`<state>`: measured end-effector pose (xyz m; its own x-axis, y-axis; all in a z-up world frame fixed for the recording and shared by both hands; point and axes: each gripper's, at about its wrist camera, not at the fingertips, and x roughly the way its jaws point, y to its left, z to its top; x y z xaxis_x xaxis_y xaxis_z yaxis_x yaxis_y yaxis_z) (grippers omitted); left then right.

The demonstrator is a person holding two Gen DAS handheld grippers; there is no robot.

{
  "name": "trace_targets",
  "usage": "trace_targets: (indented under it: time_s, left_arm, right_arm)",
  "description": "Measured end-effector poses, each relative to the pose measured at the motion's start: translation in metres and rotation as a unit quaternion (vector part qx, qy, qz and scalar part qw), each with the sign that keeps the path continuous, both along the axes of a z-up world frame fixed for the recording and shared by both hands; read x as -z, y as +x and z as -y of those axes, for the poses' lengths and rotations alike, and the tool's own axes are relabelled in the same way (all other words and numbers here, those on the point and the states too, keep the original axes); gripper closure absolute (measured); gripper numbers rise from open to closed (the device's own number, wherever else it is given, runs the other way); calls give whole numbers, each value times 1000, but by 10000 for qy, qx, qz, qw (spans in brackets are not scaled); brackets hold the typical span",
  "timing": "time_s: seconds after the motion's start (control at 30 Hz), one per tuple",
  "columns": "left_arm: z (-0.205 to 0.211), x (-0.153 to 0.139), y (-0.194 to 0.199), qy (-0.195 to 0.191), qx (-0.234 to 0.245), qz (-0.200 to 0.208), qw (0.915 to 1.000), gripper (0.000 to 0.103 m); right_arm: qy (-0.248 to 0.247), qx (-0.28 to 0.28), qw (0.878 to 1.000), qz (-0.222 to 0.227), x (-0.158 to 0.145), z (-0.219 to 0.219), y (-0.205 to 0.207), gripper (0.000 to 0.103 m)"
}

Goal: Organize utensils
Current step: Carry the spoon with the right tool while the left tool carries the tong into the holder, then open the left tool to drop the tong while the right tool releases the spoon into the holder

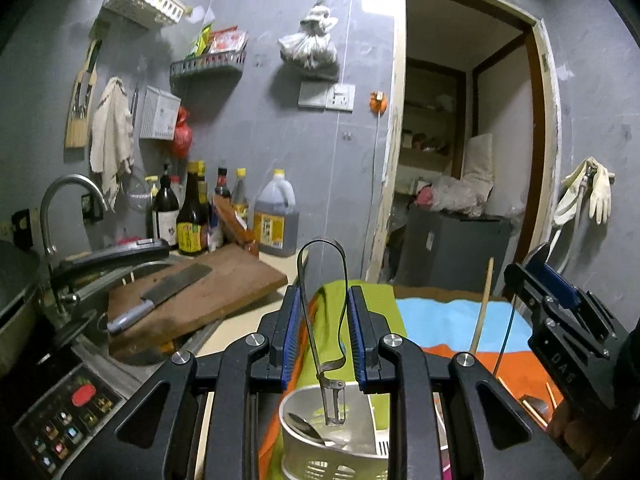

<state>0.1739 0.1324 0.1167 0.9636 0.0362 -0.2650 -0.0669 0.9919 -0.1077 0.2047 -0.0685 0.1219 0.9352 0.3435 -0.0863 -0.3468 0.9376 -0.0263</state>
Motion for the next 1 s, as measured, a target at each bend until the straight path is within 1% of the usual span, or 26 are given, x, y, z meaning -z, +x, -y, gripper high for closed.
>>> trace_targets:
  time_s: [0.23,0.5,0.67,0.9,1.0]
  left_arm:
    - [4,16,5,29,8,-167,9999,83]
    - [8,27,11,27,164,-452,9988,83]
    - [8,33,12,-44,258,-585,9979,83]
    - [5,36,11,-230,476,-677,9963,83]
    - [3,36,10,-294,501,-686,9959,82]
  right_arm:
    - [-91,90,9996,-240,20,-3,4,62]
    - [-112,-30,9981,-612,35,-1,5,61]
    - [-70,-156,9964,-826,39,2,5,61]
    - [-23,-242,9946,-1005,45,4,4,61]
    - [11,-304,9940,-1054,45,5,4,60]
